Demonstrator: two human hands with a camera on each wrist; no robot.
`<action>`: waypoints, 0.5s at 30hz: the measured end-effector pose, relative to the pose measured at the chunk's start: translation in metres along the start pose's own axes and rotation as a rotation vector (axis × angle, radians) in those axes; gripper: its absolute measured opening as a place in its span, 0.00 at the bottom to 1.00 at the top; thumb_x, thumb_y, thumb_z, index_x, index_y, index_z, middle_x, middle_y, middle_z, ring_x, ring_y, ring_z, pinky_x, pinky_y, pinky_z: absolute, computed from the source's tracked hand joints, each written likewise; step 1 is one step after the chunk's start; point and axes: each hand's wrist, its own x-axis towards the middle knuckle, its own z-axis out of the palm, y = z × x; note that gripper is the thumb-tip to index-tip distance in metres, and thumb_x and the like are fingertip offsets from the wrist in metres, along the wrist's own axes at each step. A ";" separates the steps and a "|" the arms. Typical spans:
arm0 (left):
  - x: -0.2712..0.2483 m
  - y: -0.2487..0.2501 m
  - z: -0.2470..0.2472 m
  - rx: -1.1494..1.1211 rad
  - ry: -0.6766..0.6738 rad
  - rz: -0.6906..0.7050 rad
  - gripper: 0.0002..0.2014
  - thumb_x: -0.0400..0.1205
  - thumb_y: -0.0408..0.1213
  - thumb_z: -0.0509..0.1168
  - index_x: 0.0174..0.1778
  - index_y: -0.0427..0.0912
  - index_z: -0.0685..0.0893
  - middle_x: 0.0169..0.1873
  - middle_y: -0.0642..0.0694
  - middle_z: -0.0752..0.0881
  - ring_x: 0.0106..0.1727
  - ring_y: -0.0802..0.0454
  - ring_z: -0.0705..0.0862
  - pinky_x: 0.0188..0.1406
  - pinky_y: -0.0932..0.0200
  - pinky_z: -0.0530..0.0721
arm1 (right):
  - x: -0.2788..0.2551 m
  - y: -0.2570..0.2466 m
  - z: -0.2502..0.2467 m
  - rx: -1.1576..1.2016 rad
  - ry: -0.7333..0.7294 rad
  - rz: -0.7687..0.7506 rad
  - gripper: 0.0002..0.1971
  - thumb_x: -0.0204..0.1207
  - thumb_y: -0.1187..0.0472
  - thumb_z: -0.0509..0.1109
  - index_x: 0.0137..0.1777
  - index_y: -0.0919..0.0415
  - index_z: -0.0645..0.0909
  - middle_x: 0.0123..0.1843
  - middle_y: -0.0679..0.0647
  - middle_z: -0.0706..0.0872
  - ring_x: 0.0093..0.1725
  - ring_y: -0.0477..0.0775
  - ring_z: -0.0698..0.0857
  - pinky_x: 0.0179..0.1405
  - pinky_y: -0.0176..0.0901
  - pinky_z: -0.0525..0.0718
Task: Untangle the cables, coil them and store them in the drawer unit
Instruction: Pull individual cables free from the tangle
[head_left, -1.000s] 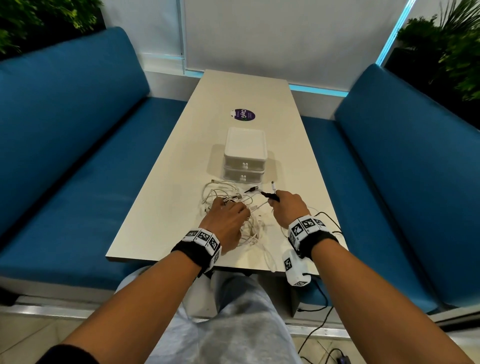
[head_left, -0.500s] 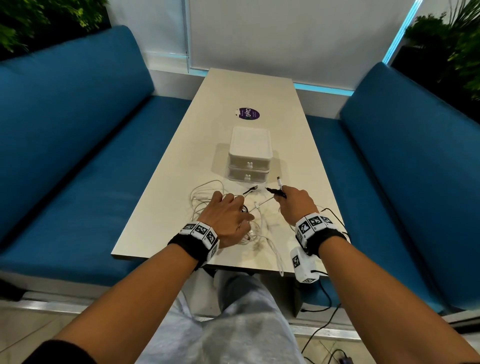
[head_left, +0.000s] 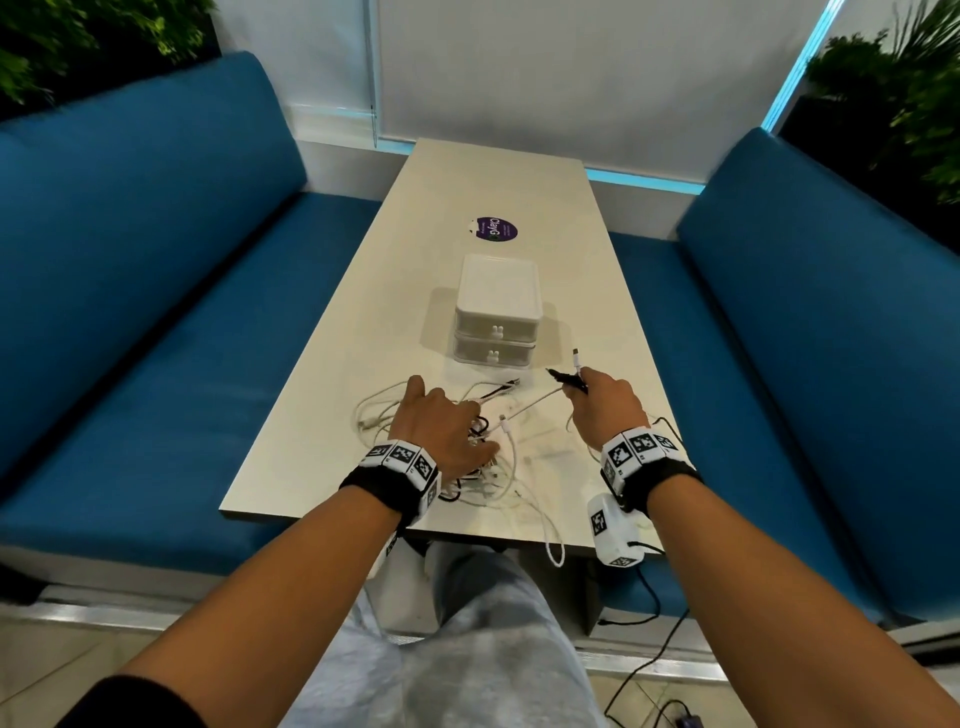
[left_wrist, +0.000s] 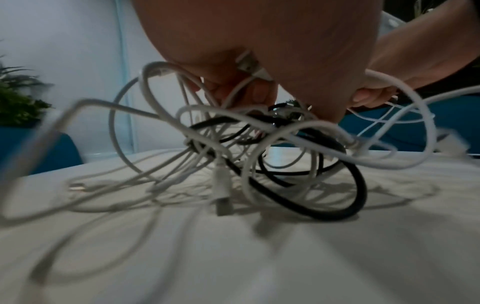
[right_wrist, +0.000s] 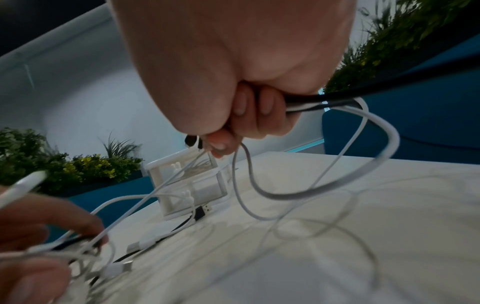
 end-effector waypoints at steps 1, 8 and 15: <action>0.000 0.000 0.000 0.020 0.003 -0.004 0.26 0.75 0.68 0.54 0.56 0.54 0.83 0.43 0.45 0.87 0.53 0.45 0.78 0.64 0.44 0.58 | 0.000 0.002 -0.001 -0.005 0.005 0.008 0.14 0.85 0.50 0.59 0.61 0.57 0.79 0.49 0.61 0.82 0.44 0.67 0.81 0.41 0.50 0.80; 0.002 0.003 0.010 0.092 0.095 0.148 0.22 0.79 0.48 0.63 0.70 0.51 0.78 0.71 0.46 0.75 0.71 0.43 0.71 0.71 0.38 0.62 | -0.003 0.005 0.008 -0.057 -0.027 -0.013 0.13 0.85 0.51 0.59 0.61 0.56 0.79 0.52 0.63 0.84 0.46 0.66 0.83 0.42 0.50 0.82; 0.004 0.012 0.018 0.102 0.048 0.127 0.16 0.82 0.48 0.58 0.58 0.47 0.84 0.57 0.48 0.83 0.65 0.42 0.75 0.76 0.35 0.54 | -0.010 0.025 0.011 -0.163 -0.070 -0.029 0.12 0.85 0.49 0.60 0.57 0.54 0.79 0.48 0.61 0.84 0.41 0.64 0.81 0.37 0.48 0.80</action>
